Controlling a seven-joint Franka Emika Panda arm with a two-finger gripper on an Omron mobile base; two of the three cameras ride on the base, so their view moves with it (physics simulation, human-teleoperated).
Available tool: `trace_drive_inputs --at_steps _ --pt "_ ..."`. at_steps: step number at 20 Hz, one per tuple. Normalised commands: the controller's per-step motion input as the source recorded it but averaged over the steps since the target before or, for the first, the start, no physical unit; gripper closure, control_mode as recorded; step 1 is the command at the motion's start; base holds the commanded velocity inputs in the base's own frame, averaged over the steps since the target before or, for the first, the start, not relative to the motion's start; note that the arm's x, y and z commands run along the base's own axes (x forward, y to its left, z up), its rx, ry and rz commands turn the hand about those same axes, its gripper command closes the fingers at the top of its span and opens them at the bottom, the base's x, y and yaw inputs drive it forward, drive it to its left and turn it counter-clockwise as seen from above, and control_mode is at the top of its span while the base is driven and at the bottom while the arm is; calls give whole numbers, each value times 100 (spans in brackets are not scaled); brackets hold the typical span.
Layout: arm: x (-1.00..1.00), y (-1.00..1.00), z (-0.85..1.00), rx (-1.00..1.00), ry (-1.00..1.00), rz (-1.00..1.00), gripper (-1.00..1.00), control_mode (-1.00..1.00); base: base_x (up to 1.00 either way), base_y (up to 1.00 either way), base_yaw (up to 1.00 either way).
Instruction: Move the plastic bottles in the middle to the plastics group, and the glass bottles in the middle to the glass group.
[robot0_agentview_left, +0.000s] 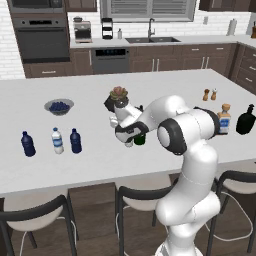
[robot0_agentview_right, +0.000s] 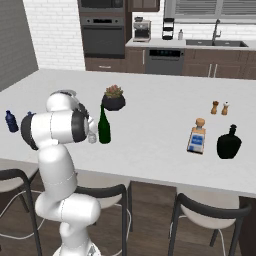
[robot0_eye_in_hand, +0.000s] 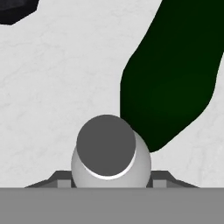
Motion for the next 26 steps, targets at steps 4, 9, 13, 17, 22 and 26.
trace_drive_inputs --at_steps 4,9,13,17,22,26 --pt "0 0 0 0 0 0 100 -100 0 0 0" --pt "-13 0 2 2 0 1 100 -100 0 0 0" --pt "-38 21 17 3 0 5 100 -100 0 0 0" --pt "-41 47 30 2 0 8 100 -100 0 0 0" --pt "-40 70 18 0 0 11 100 -100 0 0 0" --pt "-53 64 2 0 0 21 100 -100 0 0 0"
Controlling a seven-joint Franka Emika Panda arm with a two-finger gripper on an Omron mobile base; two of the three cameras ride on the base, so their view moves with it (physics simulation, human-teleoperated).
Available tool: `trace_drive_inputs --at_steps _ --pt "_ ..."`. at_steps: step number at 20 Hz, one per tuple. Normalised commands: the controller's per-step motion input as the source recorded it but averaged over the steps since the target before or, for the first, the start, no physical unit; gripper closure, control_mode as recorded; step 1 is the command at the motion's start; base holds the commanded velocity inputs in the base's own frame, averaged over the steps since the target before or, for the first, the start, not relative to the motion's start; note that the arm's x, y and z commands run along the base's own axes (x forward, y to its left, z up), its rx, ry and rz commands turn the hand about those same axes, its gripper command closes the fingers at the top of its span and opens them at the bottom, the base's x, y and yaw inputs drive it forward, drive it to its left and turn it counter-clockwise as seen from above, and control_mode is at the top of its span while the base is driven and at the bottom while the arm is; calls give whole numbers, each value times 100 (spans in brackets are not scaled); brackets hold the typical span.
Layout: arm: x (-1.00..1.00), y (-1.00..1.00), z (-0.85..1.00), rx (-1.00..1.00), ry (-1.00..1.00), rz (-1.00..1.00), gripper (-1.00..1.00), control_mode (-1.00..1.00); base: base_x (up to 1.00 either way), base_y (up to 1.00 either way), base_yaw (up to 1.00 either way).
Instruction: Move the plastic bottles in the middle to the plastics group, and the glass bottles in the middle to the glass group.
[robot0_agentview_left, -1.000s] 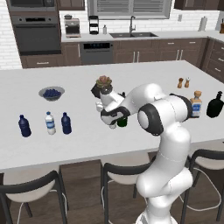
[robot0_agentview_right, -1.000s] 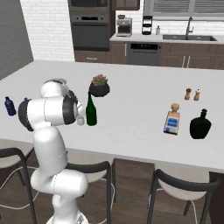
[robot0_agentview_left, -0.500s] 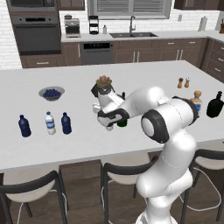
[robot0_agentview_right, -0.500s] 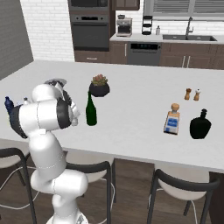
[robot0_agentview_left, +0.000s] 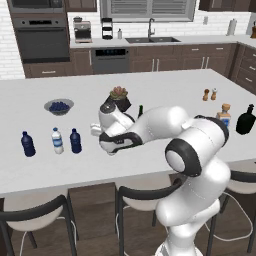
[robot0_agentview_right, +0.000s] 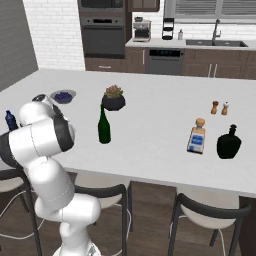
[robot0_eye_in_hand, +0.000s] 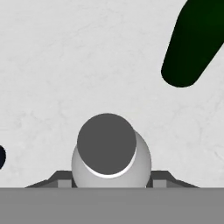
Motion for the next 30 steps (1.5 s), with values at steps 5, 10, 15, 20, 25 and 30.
trace_drive_inputs --at_steps 5,10,15,20,25,30 --pt "-51 44 2 0 0 28 100 -100 0 0 0" --pt "-43 38 16 0 0 28 100 -100 0 0 0" --pt "-21 57 8 0 0 18 100 -100 0 0 0" --pt "-1 81 0 0 -5 4 100 -100 0 0 0" --pt "0 84 0 0 -3 0 100 -100 0 0 0" --pt "0 55 16 0 2 0 100 -100 0 0 0"
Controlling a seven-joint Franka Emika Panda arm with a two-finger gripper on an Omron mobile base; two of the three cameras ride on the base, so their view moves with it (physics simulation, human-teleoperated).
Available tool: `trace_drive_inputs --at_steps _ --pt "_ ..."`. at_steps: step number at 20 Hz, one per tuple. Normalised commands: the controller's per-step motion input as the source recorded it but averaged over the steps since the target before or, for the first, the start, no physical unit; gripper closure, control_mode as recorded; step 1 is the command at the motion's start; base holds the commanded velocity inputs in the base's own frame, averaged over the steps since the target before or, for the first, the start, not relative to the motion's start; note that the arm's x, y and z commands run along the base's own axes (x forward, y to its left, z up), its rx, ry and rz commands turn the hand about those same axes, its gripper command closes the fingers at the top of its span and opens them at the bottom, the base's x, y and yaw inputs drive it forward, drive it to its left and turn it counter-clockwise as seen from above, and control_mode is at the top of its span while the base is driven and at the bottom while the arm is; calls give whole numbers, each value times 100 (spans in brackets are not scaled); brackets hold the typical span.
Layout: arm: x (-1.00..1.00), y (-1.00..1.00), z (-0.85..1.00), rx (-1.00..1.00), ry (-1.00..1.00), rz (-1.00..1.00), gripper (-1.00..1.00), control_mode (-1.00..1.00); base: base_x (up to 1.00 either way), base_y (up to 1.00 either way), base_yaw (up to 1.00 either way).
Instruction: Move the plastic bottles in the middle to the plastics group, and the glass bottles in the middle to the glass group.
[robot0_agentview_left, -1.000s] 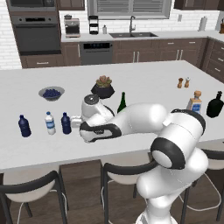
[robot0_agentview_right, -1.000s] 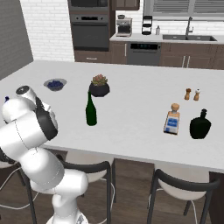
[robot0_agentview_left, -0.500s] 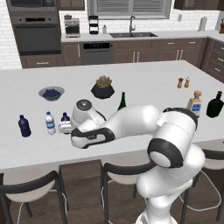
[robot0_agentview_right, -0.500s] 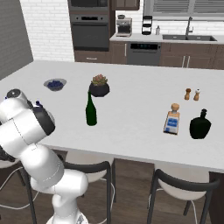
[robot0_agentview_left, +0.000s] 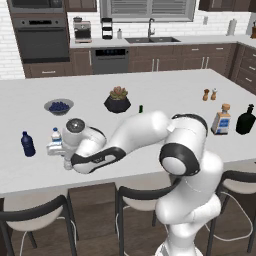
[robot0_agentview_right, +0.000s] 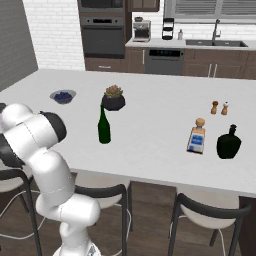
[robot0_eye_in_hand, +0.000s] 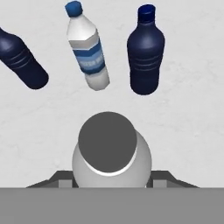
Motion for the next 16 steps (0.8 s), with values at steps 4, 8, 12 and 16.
trace_drive_inputs --at_steps 4,8,12,16 --pt "6 33 6 0 1 0 100 -100 0 0 0" --pt "29 21 0 0 1 0 100 -100 0 0 0" --pt "26 2 -2 0 2 0 100 -100 0 0 0" --pt "2 11 -9 0 0 0 100 -100 0 0 0"
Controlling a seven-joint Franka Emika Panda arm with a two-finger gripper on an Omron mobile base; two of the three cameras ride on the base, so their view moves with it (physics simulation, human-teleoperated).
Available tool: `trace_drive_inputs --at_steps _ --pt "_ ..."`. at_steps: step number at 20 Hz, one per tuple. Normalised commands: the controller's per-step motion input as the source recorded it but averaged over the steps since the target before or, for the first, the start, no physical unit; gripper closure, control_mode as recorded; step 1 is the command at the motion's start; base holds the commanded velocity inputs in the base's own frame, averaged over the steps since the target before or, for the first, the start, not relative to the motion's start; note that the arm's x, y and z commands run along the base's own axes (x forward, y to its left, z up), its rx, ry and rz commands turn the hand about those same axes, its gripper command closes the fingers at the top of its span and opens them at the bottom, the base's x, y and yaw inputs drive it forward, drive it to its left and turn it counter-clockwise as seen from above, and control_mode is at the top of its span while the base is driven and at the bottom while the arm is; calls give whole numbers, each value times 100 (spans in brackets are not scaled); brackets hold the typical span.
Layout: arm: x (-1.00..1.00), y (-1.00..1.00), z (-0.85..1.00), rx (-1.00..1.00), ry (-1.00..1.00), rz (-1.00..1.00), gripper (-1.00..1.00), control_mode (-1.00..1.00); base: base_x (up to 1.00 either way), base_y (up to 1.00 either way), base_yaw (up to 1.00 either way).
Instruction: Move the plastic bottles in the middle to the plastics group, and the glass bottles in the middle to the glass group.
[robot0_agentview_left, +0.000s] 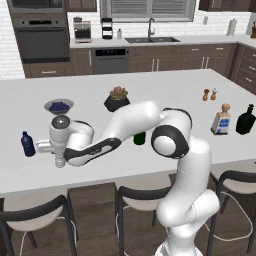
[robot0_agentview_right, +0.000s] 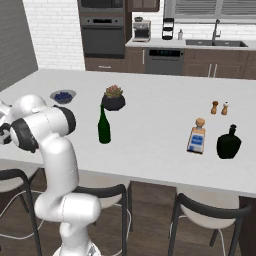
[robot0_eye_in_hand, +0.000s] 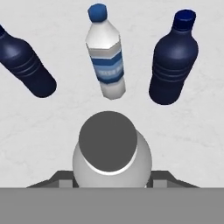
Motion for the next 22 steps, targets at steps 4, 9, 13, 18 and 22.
trace_drive_inputs --at_steps 4,9,13,18,22 --pt "8 10 -17 0 0 0 100 -100 0 0 0" --pt "25 9 -13 0 0 0 100 -100 0 0 0" --pt "30 6 0 0 0 0 100 -100 0 0 0" --pt "27 12 0 0 0 0 100 -100 0 0 0" --pt "6 6 -15 0 1 0 100 -100 0 0 0"
